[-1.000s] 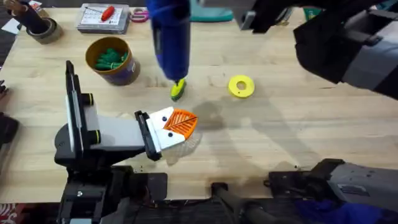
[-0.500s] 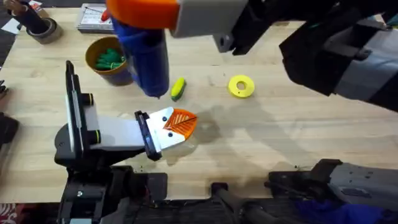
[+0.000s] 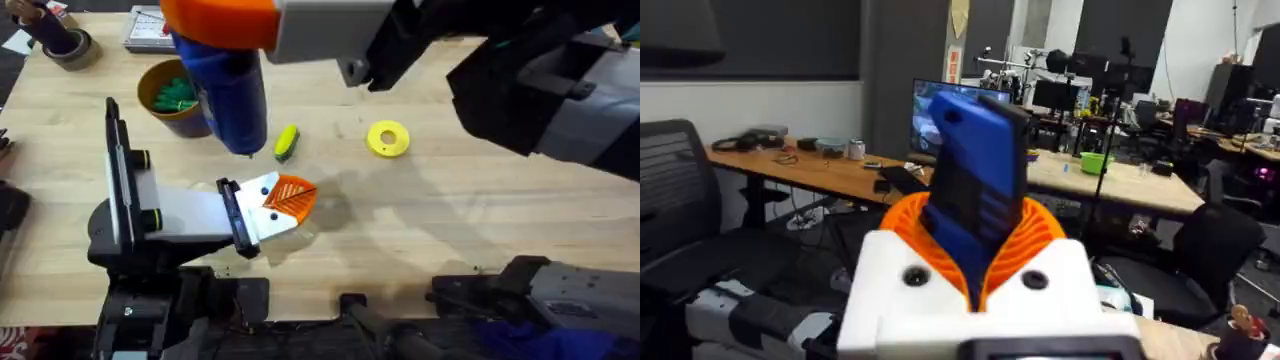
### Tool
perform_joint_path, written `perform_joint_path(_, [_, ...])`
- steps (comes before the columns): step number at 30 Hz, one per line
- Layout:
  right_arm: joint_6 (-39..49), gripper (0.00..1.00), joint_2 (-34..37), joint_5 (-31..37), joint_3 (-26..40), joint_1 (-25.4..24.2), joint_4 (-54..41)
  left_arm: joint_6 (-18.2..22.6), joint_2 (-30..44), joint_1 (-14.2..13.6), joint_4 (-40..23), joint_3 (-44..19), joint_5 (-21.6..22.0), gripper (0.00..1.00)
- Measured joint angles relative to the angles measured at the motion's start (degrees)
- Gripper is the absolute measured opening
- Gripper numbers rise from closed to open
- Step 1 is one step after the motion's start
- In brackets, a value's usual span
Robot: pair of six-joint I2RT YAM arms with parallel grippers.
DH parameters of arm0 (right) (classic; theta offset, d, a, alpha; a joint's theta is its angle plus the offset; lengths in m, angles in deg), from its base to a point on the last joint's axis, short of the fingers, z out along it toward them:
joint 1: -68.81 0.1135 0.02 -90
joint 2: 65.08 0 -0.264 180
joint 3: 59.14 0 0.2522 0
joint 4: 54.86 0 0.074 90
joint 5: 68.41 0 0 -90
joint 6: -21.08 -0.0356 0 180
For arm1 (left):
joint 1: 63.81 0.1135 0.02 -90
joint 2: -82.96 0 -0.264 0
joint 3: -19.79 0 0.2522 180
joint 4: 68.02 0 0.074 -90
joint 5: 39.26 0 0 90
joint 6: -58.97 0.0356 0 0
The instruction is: Pick up the gripper from the table and insert it into the empty holder that is missing its gripper. Then pick up a screw, insert it into the mounting hole, and use the screwdriver to tighten it. Finally, clean up the table by picking up the vegetable and placing it into the bucket.
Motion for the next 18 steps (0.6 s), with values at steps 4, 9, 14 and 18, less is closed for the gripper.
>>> perform_joint_path(4, [0.13,0.026,0.02,-0.02,0.00,0.00,0.02,0.00,0.02,0.00,0.00,0.00,0.00,0.008])
perform_joint_path(9, [0.16,0.026,1.15,-0.05,0.00,0.02,0.00,0.00,0.02,0.00,0.01,0.00,0.00,0.008])
perform_joint_path(14, [0.15,0.026,2.87,-0.59,0.00,0.00,-0.20,0.00,0.02,0.00,0.00,0.00,0.00,0.008])
perform_joint_path(18, [0.17,0.026,3.21,-0.81,-0.71,0.01,0.01,0.00,0.00,0.00,0.00,0.00,0.00,0.008])
